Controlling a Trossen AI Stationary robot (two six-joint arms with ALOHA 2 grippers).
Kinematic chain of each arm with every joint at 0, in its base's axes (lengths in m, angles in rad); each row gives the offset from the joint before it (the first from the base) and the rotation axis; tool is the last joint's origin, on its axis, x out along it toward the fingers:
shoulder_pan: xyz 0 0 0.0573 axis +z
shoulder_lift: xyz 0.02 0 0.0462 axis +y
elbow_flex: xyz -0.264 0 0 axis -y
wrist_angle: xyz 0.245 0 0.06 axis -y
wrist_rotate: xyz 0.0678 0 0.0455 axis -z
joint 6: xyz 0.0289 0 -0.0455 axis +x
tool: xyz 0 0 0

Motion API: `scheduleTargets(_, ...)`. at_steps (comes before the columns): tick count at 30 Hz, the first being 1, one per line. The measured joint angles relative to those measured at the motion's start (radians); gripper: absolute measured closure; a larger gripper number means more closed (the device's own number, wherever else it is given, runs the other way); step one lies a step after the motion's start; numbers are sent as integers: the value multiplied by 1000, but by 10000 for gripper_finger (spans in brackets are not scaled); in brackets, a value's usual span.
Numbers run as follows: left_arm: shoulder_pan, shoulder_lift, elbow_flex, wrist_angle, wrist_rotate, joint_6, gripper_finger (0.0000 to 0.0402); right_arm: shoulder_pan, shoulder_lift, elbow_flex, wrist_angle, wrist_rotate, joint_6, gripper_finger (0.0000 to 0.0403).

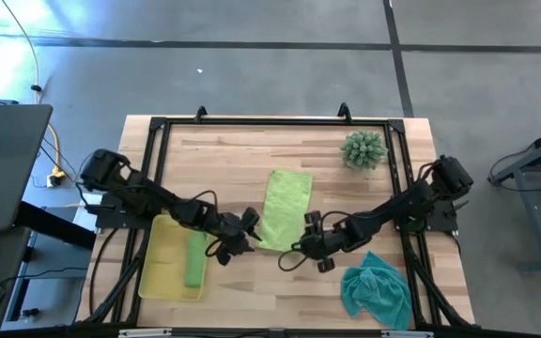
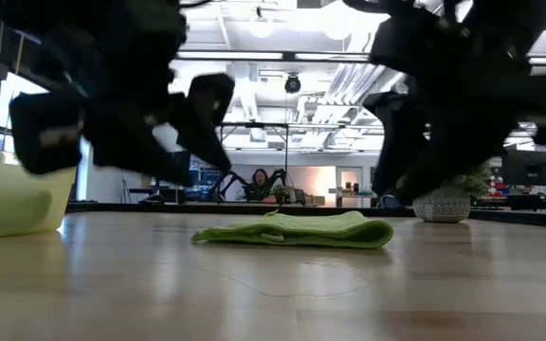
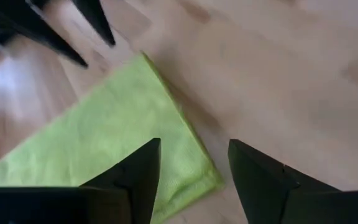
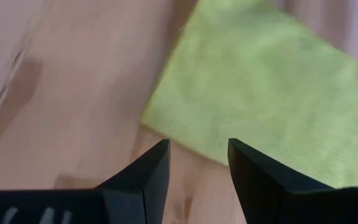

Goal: Roll microfiber towels into tight, uniform cylinder then place into a basket
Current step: Roll the light green microfiber towel

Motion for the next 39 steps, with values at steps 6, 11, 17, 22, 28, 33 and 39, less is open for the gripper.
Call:
scheduleTargets(6, 2, 67, 0, 0, -97, 102, 220, 3, 71, 0, 41, -11, -97, 249)
scheduleTargets(11, 1, 78, 0, -2, -152, 153, 221, 4, 97, -1, 87, -10, -95, 249)
scheduleTargets(17, 5, 78, 1, -8, -136, 232, 224, 3, 100, -1, 152, -11, -95, 249)
scheduleTargets(22, 5, 105, 3, 1, -112, 300, 225, 3, 100, -1, 151, -11, -92, 249)
scheduleTargets(28, 1, 153, 19, 25, -117, 389, 225, 3, 100, -1, 151, -11, -58, 249)
scheduleTargets(33, 1, 160, 54, -2, -115, 339, 244, 3, 100, -1, 144, -13, -8, 249)
scheduleTargets(39, -12, 161, 75, -74, -114, 255, 318, 3, 100, -1, 112, -38, 54, 271)
